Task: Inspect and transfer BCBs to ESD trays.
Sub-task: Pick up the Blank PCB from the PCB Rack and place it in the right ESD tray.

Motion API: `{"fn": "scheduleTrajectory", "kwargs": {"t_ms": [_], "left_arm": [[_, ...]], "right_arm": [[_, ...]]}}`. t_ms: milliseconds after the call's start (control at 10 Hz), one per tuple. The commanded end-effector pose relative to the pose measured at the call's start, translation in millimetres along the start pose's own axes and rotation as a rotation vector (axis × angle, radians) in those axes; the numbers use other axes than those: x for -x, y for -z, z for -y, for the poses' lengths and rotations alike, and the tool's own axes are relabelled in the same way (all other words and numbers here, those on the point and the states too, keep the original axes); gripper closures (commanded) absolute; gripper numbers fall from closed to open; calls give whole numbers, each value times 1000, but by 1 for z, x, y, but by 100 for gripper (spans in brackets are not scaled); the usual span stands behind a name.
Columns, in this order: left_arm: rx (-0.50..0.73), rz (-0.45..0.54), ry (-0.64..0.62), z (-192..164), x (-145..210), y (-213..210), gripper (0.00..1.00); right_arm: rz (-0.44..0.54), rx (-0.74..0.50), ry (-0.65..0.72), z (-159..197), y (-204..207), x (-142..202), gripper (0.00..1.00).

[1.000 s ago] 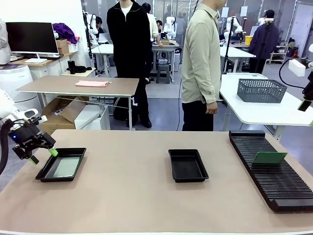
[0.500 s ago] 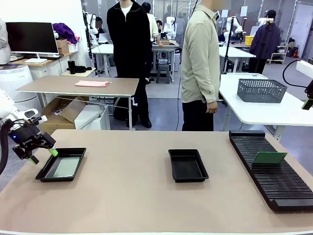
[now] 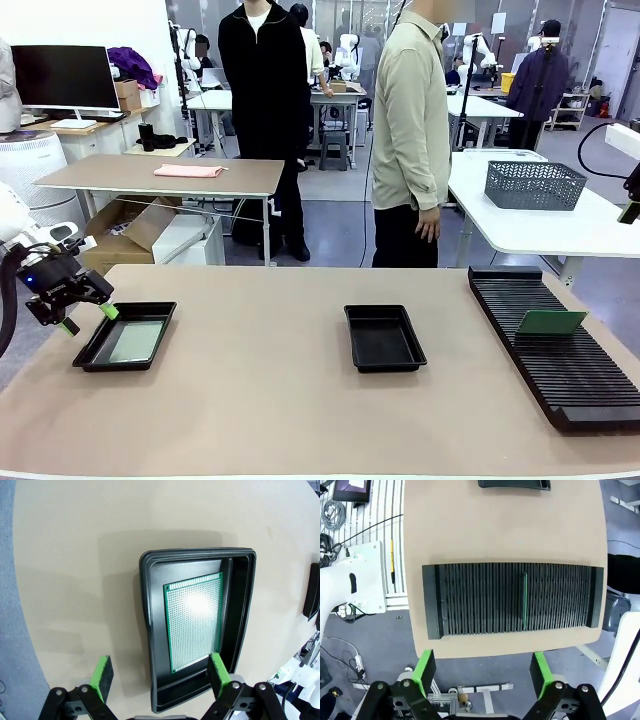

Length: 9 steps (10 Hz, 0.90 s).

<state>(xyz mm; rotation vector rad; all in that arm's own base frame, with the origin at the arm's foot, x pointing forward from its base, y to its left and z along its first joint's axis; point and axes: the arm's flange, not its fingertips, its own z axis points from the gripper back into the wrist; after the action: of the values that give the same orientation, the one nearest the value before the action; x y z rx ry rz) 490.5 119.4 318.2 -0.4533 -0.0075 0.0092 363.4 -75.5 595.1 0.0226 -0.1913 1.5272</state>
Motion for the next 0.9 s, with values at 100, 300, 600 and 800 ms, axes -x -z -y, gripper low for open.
{"fn": "scheduleTrajectory", "kwargs": {"t_ms": [100,300,600,800], "left_arm": [[0,5,4,-1,0,-1,0],[0,5,4,-1,0,-1,0],[0,5,4,-1,0,-1,0],[0,5,4,-1,0,-1,0]], "right_arm": [[11,-3,-1,-1,0,0,0],[18,2,-1,5,10,5,0],[41,37,-38,8,42,16,0],[25,47,-42,11,63,20,0]]}}
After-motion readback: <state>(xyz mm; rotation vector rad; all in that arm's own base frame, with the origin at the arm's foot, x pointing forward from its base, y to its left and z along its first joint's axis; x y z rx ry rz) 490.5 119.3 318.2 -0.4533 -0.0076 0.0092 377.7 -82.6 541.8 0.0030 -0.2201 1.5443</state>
